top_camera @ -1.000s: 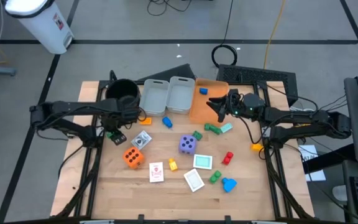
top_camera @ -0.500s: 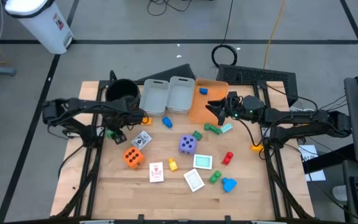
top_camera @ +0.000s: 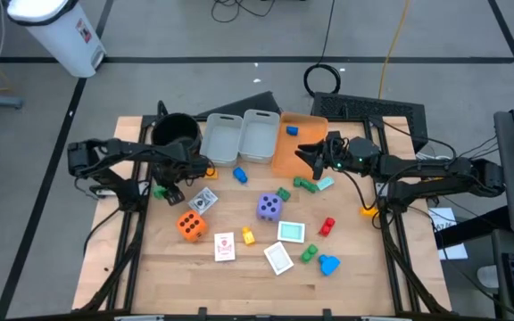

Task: Pick & Place Toys
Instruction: Put the top light green game piece into the orange bin

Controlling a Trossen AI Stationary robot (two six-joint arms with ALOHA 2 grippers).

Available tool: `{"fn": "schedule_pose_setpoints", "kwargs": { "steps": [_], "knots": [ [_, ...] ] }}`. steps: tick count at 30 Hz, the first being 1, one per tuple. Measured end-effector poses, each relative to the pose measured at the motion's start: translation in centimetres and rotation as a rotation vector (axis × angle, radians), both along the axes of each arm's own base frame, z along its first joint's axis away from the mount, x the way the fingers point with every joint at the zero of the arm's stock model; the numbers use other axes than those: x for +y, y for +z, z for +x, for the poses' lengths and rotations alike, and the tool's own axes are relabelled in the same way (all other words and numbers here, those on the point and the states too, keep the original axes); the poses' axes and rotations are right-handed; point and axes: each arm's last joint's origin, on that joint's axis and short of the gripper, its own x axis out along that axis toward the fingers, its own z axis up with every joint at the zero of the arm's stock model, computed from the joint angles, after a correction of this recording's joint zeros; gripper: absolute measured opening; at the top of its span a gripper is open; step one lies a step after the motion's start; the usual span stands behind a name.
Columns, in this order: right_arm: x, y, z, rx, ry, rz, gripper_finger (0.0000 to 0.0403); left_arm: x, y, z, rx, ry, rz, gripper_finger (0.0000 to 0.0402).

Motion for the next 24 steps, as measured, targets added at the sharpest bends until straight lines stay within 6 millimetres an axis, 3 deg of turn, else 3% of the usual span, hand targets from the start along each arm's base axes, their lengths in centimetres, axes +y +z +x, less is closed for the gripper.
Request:
{"fn": "schedule_pose_setpoints", "kwargs": {
  "steps": [9, 16, 24],
  "knots": [
    [0.0, 0.0, 0.0, 0.0, 0.0, 0.001, 0.0139, 0.2, -1.2, -0.3, -0.054, 0.045, -0.099, 0.0243],
    [0.0, 0.0, 0.0, 0.0, 0.0, 0.001, 0.0139, 0.7, -1.8, -0.1, -0.04, 0.106, -0.051, 0.0243],
    [0.0, 0.0, 0.0, 0.0, 0.0, 0.001, 0.0139, 0.3, -3.5, -0.3, -0.047, 0.214, -0.16, 0.0243]
  ]
}}
